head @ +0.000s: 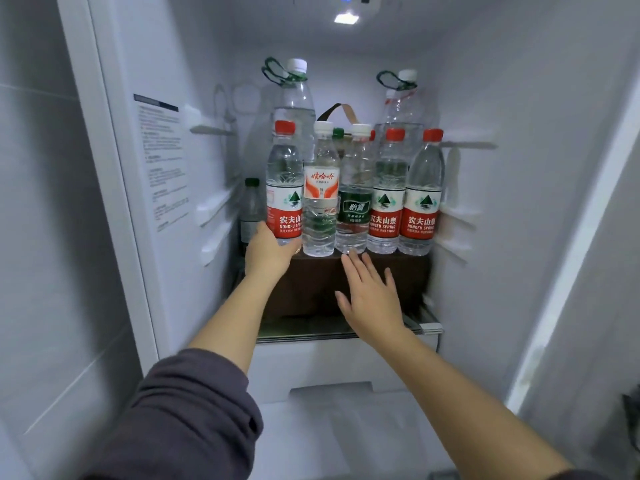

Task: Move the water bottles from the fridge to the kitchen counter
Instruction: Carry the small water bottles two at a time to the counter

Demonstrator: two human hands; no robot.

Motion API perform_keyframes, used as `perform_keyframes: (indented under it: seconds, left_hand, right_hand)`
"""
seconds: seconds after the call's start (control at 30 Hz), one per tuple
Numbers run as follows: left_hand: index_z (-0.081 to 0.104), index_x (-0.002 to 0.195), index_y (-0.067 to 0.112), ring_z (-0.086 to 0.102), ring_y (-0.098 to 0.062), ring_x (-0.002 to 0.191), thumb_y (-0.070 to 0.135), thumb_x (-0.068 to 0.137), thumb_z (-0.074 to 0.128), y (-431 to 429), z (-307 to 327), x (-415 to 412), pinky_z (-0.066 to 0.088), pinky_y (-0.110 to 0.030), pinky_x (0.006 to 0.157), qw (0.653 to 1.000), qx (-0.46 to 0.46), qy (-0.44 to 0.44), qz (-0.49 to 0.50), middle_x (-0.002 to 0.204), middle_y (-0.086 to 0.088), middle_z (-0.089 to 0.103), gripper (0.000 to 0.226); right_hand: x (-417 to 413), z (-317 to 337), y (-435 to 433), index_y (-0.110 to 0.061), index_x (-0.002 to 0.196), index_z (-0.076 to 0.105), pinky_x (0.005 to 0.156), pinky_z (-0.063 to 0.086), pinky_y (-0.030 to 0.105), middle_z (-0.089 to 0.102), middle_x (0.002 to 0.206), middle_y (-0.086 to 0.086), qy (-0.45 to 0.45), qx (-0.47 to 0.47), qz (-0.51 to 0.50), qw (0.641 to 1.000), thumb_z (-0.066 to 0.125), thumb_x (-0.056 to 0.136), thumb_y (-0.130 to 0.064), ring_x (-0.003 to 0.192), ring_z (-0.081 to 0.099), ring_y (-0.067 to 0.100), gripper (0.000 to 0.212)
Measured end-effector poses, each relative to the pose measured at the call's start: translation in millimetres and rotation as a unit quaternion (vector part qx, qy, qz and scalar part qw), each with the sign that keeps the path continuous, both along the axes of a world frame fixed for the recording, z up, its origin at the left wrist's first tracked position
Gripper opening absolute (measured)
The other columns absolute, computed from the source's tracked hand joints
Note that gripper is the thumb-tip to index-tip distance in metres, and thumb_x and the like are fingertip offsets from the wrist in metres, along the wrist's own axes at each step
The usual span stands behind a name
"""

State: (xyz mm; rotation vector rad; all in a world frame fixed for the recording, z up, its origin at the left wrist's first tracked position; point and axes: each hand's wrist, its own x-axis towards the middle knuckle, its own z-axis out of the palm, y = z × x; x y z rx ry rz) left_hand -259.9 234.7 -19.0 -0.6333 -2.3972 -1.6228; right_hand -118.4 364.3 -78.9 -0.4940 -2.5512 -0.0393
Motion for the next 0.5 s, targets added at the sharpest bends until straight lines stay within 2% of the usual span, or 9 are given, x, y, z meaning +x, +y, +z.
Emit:
perform_keyframes:
  seconds: [0.13, 0.17, 0.23, 0.3, 0.37, 0.43, 0.5]
  left_hand:
    - [0.049, 0.129, 0.012, 0.058, -0.029, 0.115, 0.042, 0.079, 0.076, -9.1, -6.8, 6.4, 0.050, -0.043, 0.093, 1.000, 0.002, 0.020, 0.004, 0.126, -0.010, 0.061, 0.064]
    - [0.050, 0.128, 0.013, 0.058, -0.028, 0.114, 0.042, 0.079, 0.076, -12.7, -8.9, 10.1, 0.050, -0.041, 0.091, 0.999, 0.007, 0.032, 0.008, 0.125, -0.009, 0.062, 0.063]
    - [0.054, 0.126, 0.015, 0.060, -0.024, 0.110, 0.043, 0.077, 0.077, -20.7, -13.7, 20.6, 0.049, -0.035, 0.085, 0.998, 0.027, 0.055, 0.013, 0.121, -0.006, 0.064, 0.061]
    - [0.059, 0.122, 0.018, 0.063, -0.016, 0.099, 0.044, 0.072, 0.080, -28.0, -19.7, 35.6, 0.049, -0.028, 0.080, 0.996, 0.060, 0.066, 0.002, 0.115, -0.001, 0.068, 0.060]
    - [0.063, 0.118, 0.024, 0.063, -0.006, 0.089, 0.047, 0.068, 0.081, -32.1, -26.7, 53.0, 0.047, -0.021, 0.075, 0.994, 0.082, 0.071, -0.020, 0.106, 0.006, 0.071, 0.058]
    - [0.064, 0.117, 0.030, 0.065, -0.003, 0.088, 0.050, 0.066, 0.081, -32.3, -33.5, 69.1, 0.048, -0.018, 0.072, 0.993, 0.081, 0.074, -0.049, 0.096, 0.014, 0.071, 0.057]
    - [0.063, 0.116, 0.034, 0.065, -0.010, 0.098, 0.050, 0.066, 0.081, -29.7, -39.9, 81.2, 0.053, -0.028, 0.084, 0.992, 0.061, 0.076, -0.076, 0.093, 0.016, 0.070, 0.056]
  right_hand:
    - [1.9, 4.2, 2.4, -0.022, 0.156, 0.013, 0.120, 0.015, 0.051, 0.012, 0.165, -0.003, -0.006, -0.038, 0.027, 0.999, 0.045, 0.100, -0.042, 0.152, 0.006, 0.018, 0.068]
    - [2.2, 6.7, 2.4, -0.023, 0.156, 0.014, 0.120, 0.016, 0.051, 0.014, 0.164, -0.003, -0.001, -0.067, 0.037, 0.997, 0.046, 0.099, -0.043, 0.152, 0.007, 0.018, 0.068]
    - [4.0, 16.8, -0.7, -0.026, 0.155, 0.018, 0.119, 0.023, 0.046, 0.023, 0.162, -0.002, 0.043, -0.186, 0.071, 0.979, 0.053, 0.097, -0.045, 0.150, 0.017, 0.018, 0.070]
    - [5.6, 34.2, -7.6, -0.027, 0.154, 0.022, 0.111, 0.033, 0.033, 0.035, 0.156, -0.002, 0.130, -0.337, 0.130, 0.923, 0.060, 0.093, -0.047, 0.143, 0.033, 0.016, 0.074]
    - [5.5, 55.6, -15.5, -0.025, 0.153, 0.025, 0.101, 0.037, 0.025, 0.044, 0.149, -0.001, 0.192, -0.434, 0.191, 0.859, 0.065, 0.091, -0.044, 0.134, 0.043, 0.013, 0.076]
    - [5.1, 77.6, -23.0, -0.023, 0.152, 0.026, 0.090, 0.045, 0.021, 0.051, 0.139, -0.003, 0.210, -0.484, 0.239, 0.815, 0.069, 0.089, -0.039, 0.124, 0.051, 0.010, 0.078]
    - [5.2, 95.3, -29.3, -0.025, 0.144, 0.038, 0.079, 0.050, 0.018, 0.061, 0.122, -0.013, 0.216, -0.499, 0.272, 0.794, 0.073, 0.087, -0.031, 0.113, 0.059, 0.008, 0.068]
